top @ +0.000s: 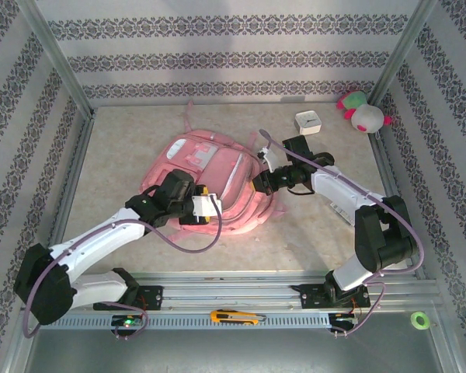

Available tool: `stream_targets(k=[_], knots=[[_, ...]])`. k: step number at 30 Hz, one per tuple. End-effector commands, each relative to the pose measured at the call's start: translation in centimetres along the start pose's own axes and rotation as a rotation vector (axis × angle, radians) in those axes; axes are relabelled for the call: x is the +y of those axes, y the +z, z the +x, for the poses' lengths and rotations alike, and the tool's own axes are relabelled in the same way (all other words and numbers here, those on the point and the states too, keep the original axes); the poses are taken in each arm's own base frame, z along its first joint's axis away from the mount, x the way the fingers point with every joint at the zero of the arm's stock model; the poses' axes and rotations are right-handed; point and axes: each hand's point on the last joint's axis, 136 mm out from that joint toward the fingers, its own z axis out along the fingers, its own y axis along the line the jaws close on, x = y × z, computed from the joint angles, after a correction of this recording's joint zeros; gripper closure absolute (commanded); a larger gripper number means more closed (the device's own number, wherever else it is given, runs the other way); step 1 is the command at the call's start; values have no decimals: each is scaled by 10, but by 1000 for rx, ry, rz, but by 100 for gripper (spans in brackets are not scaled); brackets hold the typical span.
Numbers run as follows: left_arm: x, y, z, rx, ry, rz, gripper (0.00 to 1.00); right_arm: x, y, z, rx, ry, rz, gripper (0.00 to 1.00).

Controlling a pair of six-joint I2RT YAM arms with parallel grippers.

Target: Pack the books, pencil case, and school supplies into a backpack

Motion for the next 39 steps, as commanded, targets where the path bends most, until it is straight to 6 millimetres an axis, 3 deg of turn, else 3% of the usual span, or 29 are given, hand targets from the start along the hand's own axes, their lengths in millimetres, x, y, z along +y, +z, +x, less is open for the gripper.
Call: stream_targets(k=[1, 6, 9, 14, 17, 21, 28, 32, 34, 36, 39], knots=[[17, 13, -4, -39, 114, -53, 30, 17, -10, -8, -18, -63, -50, 100], [21, 34, 2, -17, 105, -42, 33, 17, -11, -9, -14, -67, -51, 100], [30, 30, -11, -59, 18, -53, 57, 16, -12, -9, -10, -82, -27, 100], [50, 9, -24, -71, -218, -83, 89, 15, -17, -7, -9, -100, 7, 100], [56, -3, -25, -75, -305, -112, 96, 21, -18, -2, -3, -112, 4, 100], [69, -11, -27, -86, -445, -167, 100, 46, -15, 8, 14, -137, -29, 100], [82, -9, -40, -141, -578, -183, 100, 102, 5, 31, 79, -152, -138, 100], [79, -3, -55, -165, -587, -154, 96, 115, 10, 34, 84, -105, -172, 100], [75, 0, -60, -190, -589, -132, 81, 104, 8, 31, 67, -58, -139, 100], [68, 4, -56, -199, -551, -116, 57, 85, 3, 29, 47, 0, -100, 100], [53, 9, -36, -146, -473, -49, 39, 66, -5, 26, 20, 38, -87, 100]])
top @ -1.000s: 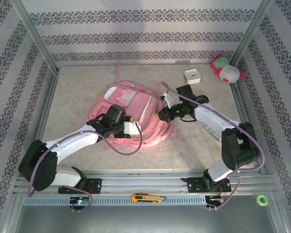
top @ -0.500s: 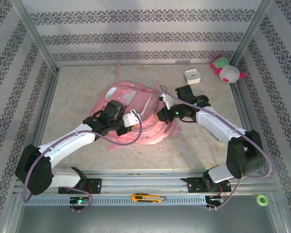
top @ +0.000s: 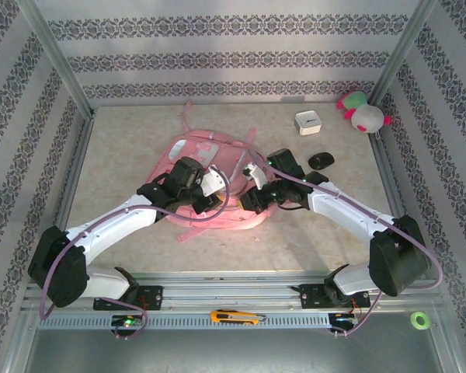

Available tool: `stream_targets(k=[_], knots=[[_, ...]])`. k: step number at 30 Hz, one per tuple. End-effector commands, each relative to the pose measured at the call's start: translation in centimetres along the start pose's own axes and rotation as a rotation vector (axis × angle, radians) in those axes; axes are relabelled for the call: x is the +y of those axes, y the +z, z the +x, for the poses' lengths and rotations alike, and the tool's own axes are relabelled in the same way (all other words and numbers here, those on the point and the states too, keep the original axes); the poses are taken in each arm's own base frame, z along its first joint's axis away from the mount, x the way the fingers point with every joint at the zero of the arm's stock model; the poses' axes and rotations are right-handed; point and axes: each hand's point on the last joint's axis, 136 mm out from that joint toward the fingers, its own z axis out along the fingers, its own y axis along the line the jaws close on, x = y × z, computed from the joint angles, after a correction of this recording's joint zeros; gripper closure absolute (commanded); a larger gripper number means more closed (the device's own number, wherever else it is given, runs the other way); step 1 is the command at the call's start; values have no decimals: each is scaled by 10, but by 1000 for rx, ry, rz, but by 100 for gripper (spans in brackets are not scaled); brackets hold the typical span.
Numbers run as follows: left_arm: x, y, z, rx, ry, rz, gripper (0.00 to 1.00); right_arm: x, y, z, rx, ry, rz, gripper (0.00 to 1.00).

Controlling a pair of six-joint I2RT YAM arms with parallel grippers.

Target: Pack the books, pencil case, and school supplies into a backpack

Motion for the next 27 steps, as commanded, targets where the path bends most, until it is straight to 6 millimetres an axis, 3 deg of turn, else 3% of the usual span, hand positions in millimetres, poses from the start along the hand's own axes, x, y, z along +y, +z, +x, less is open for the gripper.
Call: stream_targets(k=[1, 4, 9, 14, 21, 23, 27], knots=[[8, -7, -10, -62, 80, 20, 33, -9, -13, -6, -43, 42, -17, 100], [14, -12, 2, -39, 162, 0, 26, -17, -19, -8, -43, 42, -19, 100], [24, -14, 0, -96, 244, 25, 21, -25, -25, -15, -22, 33, -27, 100], [19, -2, -10, -179, 299, 57, 20, -29, -26, -19, -11, 33, -32, 100], [26, 21, -2, -150, 351, 39, 20, -32, -30, -20, -13, 34, -34, 100], [27, 26, 1, -139, 353, 39, 24, -33, -31, -20, -16, 33, -33, 100], [24, 25, 5, -132, 339, 56, 50, -40, -33, -21, -20, 41, -15, 100]])
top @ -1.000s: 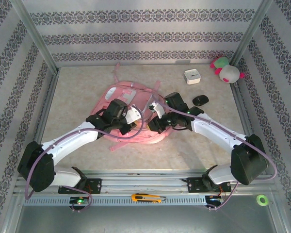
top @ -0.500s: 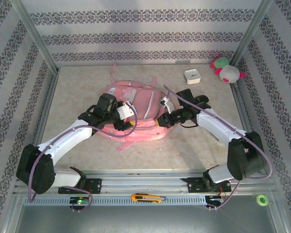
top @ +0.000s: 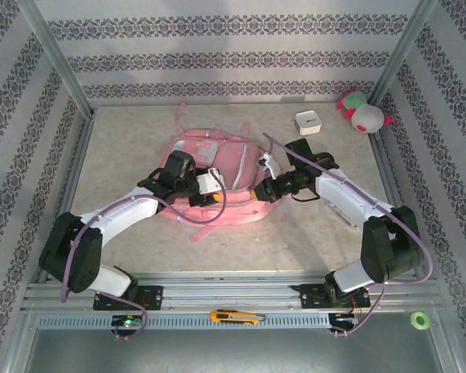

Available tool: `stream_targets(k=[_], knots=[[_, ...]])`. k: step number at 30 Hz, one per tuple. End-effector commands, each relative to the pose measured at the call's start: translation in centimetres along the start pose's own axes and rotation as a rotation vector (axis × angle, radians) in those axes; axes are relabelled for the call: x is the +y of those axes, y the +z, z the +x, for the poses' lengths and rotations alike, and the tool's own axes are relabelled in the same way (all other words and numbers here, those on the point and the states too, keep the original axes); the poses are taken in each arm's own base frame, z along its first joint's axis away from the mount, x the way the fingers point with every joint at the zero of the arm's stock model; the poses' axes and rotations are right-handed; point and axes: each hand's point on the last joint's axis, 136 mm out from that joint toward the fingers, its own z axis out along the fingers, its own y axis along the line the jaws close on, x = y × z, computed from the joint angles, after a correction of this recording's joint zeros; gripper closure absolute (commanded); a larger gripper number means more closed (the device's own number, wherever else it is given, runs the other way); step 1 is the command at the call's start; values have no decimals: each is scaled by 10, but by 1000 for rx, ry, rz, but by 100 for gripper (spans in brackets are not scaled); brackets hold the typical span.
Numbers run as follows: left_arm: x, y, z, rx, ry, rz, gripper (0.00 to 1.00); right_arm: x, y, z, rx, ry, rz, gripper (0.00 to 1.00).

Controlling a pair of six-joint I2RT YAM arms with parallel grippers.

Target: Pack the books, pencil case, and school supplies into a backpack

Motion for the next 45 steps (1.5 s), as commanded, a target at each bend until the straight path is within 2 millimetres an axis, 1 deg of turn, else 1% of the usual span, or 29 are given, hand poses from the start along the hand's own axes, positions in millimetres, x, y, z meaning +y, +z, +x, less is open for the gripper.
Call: stream_targets(k=[1, 2, 3, 4, 6, 7, 11, 14, 18, 19, 21, 26, 29, 32, 34, 35, 38, 39, 40, 42, 43, 44, 45], knots=[[5, -4, -7, -31, 19, -18, 61, -2, -8, -14, -34, -29, 5, 100], [3, -8, -10, -38, -7, -10, 74, -4, -8, -15, -35, -23, 13, 100], [3, -11, -15, -55, -38, -10, 84, -5, -9, -16, -39, -23, 18, 100], [2, -14, -22, -77, -77, -2, 90, -4, -8, -17, -42, -20, 19, 100], [0, -19, -34, -112, -139, 6, 99, -2, -8, -19, -56, -19, 20, 100], [1, -21, -41, -124, -169, -2, 100, -1, -8, -19, -59, -20, 22, 100], [10, -25, -58, -166, -279, -65, 100, 6, -7, -21, -70, -28, 41, 100], [17, -26, -68, -188, -343, -111, 100, 21, -4, -22, -88, -39, 36, 100], [28, -27, -75, -201, -406, -166, 100, 46, 6, -21, -96, -76, 7, 100], [32, -29, -77, -205, -420, -181, 100, 50, 9, -20, -88, -75, -4, 100], [34, -29, -82, -219, -432, -184, 100, 52, 14, -18, -79, -68, -1, 100], [30, -29, -98, -265, -430, -159, 100, 57, 35, -23, -91, -43, -22, 100], [27, -29, -109, -302, -444, -139, 100, 69, 52, -28, -108, -45, -71, 100], [21, -31, -117, -341, -440, -112, 100, 73, 66, -32, -127, -31, -97, 100], [19, -31, -118, -354, -438, -105, 100, 71, 72, -34, -138, -15, -103, 100], [18, -31, -116, -347, -437, -106, 100, 70, 73, -34, -139, -9, -102, 100], [18, -30, -106, -311, -422, -130, 100, 66, 68, -33, -151, 4, -69, 100], [18, -29, -103, -299, -417, -140, 100, 64, 64, -31, -154, 11, -53, 93], [18, -30, -99, -286, -413, -151, 99, 62, 58, -30, -156, 22, -40, 84], [18, -34, -93, -262, -419, -172, 80, 60, 43, -25, -149, 55, -23, 62], [18, -37, -91, -256, -430, -182, 68, 58, 33, -22, -150, 74, -11, 56], [17, -41, -89, -255, -445, -188, 57, 56, 23, -20, -153, 95, 3, 53], [15, -46, -88, -253, -464, -187, 50, 53, 13, -19, -162, 112, 14, 51]])
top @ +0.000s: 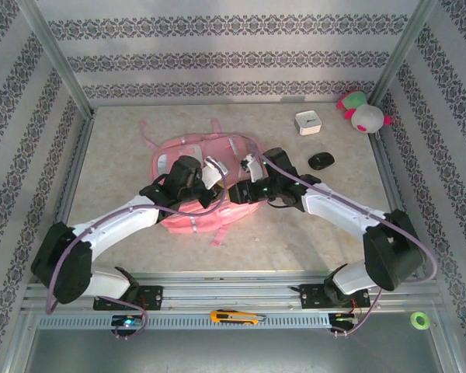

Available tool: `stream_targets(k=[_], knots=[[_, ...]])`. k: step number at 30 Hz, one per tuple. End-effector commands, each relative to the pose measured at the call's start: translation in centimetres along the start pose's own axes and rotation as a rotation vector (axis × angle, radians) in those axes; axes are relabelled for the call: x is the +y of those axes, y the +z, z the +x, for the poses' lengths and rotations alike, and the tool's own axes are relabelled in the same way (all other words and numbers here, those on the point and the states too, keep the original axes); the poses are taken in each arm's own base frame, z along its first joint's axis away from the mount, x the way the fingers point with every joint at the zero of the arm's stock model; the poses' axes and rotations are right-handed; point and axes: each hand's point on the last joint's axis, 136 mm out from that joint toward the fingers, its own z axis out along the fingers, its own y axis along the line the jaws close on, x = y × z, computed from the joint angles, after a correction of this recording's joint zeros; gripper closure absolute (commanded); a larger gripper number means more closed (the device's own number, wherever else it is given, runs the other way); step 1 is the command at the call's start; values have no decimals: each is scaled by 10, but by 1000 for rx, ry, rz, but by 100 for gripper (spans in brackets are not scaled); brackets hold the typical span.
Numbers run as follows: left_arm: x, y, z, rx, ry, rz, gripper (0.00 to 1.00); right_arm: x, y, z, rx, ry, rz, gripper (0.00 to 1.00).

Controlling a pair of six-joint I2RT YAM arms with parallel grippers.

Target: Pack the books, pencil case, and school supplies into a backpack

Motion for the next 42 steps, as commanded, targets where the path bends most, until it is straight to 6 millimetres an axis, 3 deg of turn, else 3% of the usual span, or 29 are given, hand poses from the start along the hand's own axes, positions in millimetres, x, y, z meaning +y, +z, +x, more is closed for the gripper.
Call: stream_targets(k=[1, 2, 4, 8, 12, 16, 19, 22, 25, 30, 38, 42], knots=[[-7, -30, -46, -176, -36, 3, 43, 4, -37, -2, -24, 44, 1, 49], [-4, -35, -43, -168, -92, -16, 39, -3, -47, -4, -38, 73, 28, 48], [9, -49, -37, -149, -244, -97, 40, -19, -65, -12, -75, 133, 79, 48], [35, -81, 2, -47, -549, -307, 42, -52, -79, -35, -129, 263, 107, 48], [42, -100, 50, 39, -732, -422, 43, -63, -63, -58, -112, 316, 41, 49], [42, -102, 101, 135, -912, -471, 45, -69, -40, -75, -97, 358, -33, 52], [39, -95, 124, 178, -982, -466, 45, -79, -22, -72, -64, 380, -28, 59], [43, -87, 137, 172, -1021, -471, 45, -84, -8, -55, -42, 408, -29, 63], [56, -82, 145, 160, -1060, -487, 44, -77, 4, -28, -28, 422, -23, 63], [97, -69, 146, 147, -1053, -527, 42, -42, 28, 18, -30, 400, 1, 63], [158, -31, 125, 87, -1039, -532, 38, 39, 87, 36, -66, 305, -38, 61], [185, -22, 108, 94, -1014, -518, 35, 60, 93, 41, -39, 306, -73, 53]])
